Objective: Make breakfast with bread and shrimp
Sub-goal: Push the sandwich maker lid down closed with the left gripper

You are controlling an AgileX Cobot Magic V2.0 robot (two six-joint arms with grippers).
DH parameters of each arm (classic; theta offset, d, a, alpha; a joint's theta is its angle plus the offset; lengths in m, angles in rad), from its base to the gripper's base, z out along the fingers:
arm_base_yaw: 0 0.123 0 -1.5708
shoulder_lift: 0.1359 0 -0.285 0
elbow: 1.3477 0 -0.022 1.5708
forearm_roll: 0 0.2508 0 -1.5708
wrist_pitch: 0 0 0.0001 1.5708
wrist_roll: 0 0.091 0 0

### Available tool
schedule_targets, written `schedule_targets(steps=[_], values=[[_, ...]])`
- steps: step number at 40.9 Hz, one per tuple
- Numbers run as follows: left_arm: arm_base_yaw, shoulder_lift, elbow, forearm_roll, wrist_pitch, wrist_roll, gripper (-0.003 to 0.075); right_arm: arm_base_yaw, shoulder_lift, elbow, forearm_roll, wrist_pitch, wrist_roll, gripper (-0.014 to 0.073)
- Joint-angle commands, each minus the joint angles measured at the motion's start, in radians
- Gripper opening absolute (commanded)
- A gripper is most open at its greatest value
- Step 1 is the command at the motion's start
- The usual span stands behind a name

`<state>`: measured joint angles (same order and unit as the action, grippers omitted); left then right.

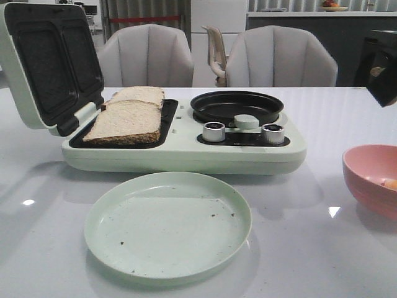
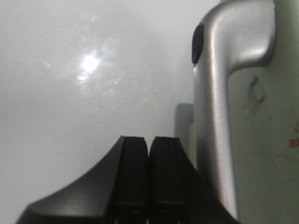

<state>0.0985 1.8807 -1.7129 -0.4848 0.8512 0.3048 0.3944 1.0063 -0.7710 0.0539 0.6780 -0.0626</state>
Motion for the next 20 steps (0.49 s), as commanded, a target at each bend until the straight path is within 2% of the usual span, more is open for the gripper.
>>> schedule_targets(steps=[1, 5, 11, 20], values=[[-0.005, -0.051, -0.044, -0.201, -0.008, 0.1, 0.0101, -0.004, -0.017, -0.026, 0.003, -0.062, -0.001, 0.0316], [-0.012, -0.051, -0.044, -0.303, 0.021, 0.164, 0.0101, -0.004, -0.017, -0.026, 0.003, -0.062, -0.001, 0.0316], [-0.053, -0.058, -0.04, -0.309, 0.059, 0.177, 0.0101, -0.004, -0.017, -0.026, 0.003, -0.062, -0.001, 0.0316], [-0.172, -0.15, 0.078, -0.307, -0.026, 0.258, 0.0101, -0.004, -0.017, -0.026, 0.003, -0.062, -0.001, 0.0316]])
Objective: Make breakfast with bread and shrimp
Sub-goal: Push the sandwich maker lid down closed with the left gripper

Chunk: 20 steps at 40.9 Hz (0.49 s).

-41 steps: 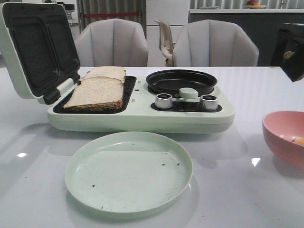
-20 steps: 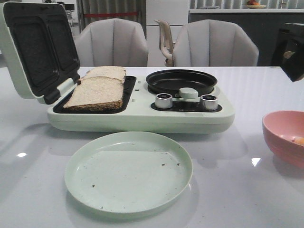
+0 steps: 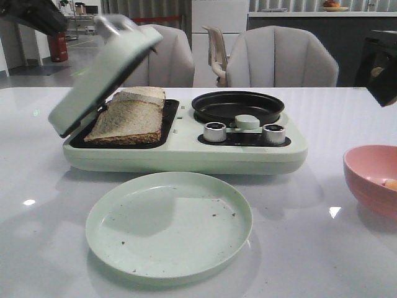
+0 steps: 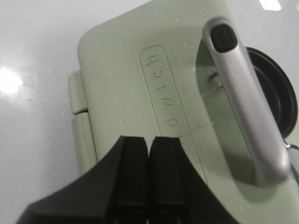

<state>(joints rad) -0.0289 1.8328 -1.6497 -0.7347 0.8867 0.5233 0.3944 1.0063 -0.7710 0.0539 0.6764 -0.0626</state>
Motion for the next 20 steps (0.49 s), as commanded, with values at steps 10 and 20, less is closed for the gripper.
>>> schedule_targets(steps=[10, 20], values=[[-0.189, -0.262, 0.21, -0.029, -0.134, 0.131, 0.0101, -0.004, -0.017, -0.026, 0.003, -0.06, -0.001, 0.0316], [-0.348, -0.453, 0.41, 0.161, -0.168, 0.118, 0.0102, -0.004, -0.017, -0.026, 0.003, -0.06, -0.001, 0.0316]])
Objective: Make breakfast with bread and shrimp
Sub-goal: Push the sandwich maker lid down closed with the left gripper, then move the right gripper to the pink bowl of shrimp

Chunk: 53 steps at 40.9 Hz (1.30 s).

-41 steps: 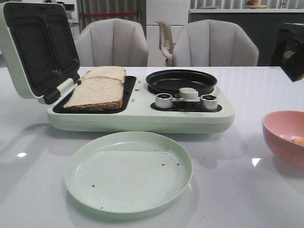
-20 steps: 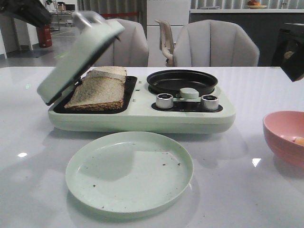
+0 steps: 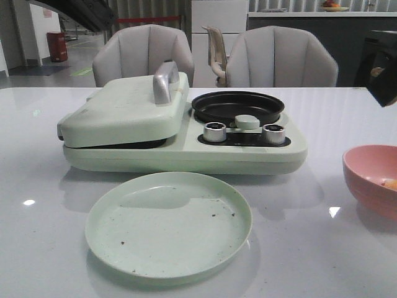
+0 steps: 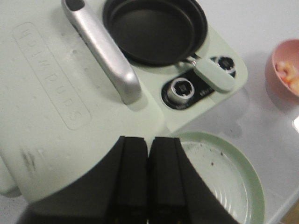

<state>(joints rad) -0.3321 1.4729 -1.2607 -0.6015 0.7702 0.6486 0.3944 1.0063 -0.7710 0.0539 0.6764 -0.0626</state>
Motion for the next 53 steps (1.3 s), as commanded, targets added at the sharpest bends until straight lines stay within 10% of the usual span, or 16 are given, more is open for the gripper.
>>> schedule_targets(steps=[1, 13, 37, 53], values=[[-0.058, -0.114, 0.042, 0.041, -0.051, -0.019, 0.0102, -0.004, -0.017, -0.026, 0.003, -0.06, -0.001, 0.0316], [-0.09, -0.313, 0.245, 0.295, -0.071, -0.287, 0.0104, -0.004, -0.017, -0.026, 0.003, -0.06, -0.001, 0.0316], [-0.09, -0.486, 0.413, 0.304, -0.163, -0.346, 0.0101, -0.01, 0.005, -0.026, -0.006, -0.084, -0.001, 0.0326], [-0.09, -0.486, 0.413, 0.304, -0.18, -0.346, 0.0101, -0.396, 0.108, -0.097, 0.013, -0.032, -0.001, 0.0518]])
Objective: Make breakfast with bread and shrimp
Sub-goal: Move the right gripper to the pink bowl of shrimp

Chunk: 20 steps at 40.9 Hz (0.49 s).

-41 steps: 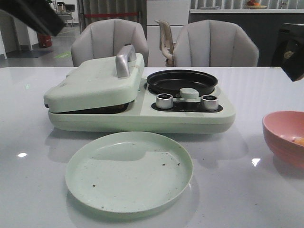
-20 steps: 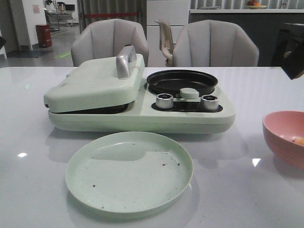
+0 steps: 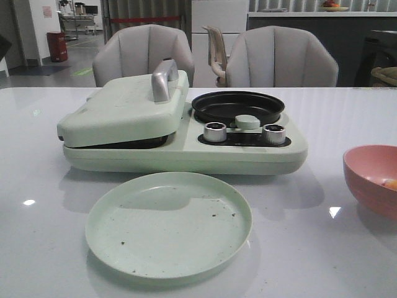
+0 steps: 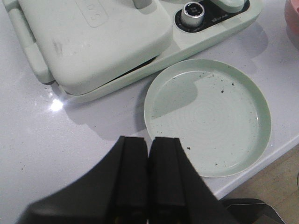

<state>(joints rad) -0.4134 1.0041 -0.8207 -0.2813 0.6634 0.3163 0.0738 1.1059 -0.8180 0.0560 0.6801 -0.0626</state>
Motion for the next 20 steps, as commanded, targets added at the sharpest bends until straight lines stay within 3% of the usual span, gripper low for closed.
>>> schedule_targets(steps=[1, 9, 20], values=[[-0.008, -0.018, -0.028, -0.016, -0.074, -0.014, 0.0101, -0.105, 0.021, -0.054, 0.016, -0.037, -0.001, 0.0518], [-0.008, -0.018, -0.028, -0.016, -0.079, -0.014, 0.0101, -0.237, 0.139, -0.08, 0.026, -0.059, -0.001, 0.0518], [-0.008, -0.018, -0.028, -0.016, -0.079, -0.014, 0.0101, -0.258, 0.33, -0.08, 0.028, -0.186, -0.001, 0.0518]])
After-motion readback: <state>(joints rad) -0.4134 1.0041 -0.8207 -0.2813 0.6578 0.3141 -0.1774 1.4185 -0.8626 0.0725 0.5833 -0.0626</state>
